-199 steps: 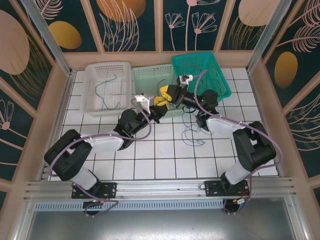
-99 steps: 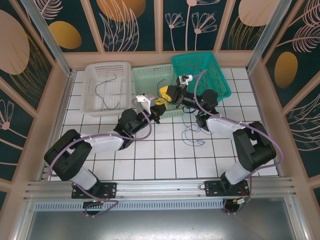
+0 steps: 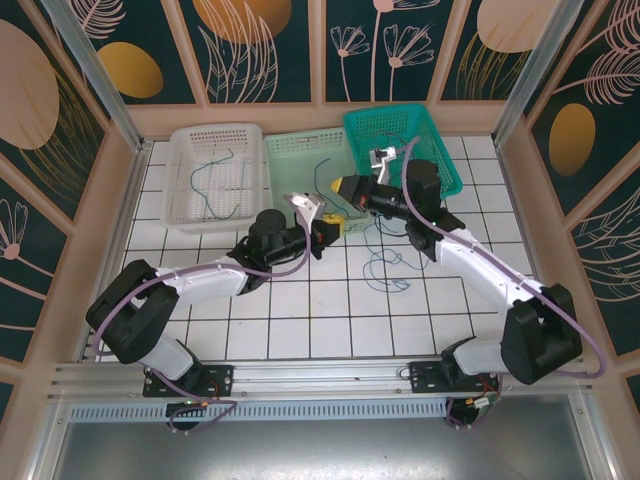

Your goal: Untangle the cables

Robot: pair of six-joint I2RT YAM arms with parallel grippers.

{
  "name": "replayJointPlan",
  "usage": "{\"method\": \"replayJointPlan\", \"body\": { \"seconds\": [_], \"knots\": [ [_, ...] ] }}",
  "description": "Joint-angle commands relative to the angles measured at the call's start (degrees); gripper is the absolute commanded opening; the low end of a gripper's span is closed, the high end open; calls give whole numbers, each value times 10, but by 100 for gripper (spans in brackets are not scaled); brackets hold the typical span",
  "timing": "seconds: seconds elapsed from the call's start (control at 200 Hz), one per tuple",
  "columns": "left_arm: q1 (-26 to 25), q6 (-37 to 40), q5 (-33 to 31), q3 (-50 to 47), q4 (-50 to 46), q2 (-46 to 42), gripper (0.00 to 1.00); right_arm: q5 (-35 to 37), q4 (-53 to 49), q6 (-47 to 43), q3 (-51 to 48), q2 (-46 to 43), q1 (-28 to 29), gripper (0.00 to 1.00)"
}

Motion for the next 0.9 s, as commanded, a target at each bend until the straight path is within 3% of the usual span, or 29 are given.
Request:
{"method": "replayJointPlan", "body": {
  "seconds": [0.0,0.145,0.27,0.525,0.576,0.661,0.726,0.786,0.896],
  "knots": [
    [-3,1,105,12,-86,-10,0,80,-127,-126,30,-1,22,0],
    [-7,18,183,35,-125,-3,0,106,-162,-174,60,31,66,0],
    [-15,51,206,55,-189,2,0,138,-191,-200,87,53,81,0],
    [-16,60,181,29,-208,-26,0,161,-203,-211,85,47,81,0],
    [-16,56,163,26,-210,-32,6,158,-202,-211,83,46,82,0],
    [-16,44,93,16,-210,-52,19,151,-206,-224,79,44,85,0],
    [-15,27,-31,0,-214,-84,31,159,-219,-246,73,36,86,0],
    [-14,13,-157,-32,-204,-130,52,173,-230,-270,61,24,85,0],
    [-15,8,-296,-98,-157,-224,69,199,-243,-305,30,-2,84,0]
  ]
}}
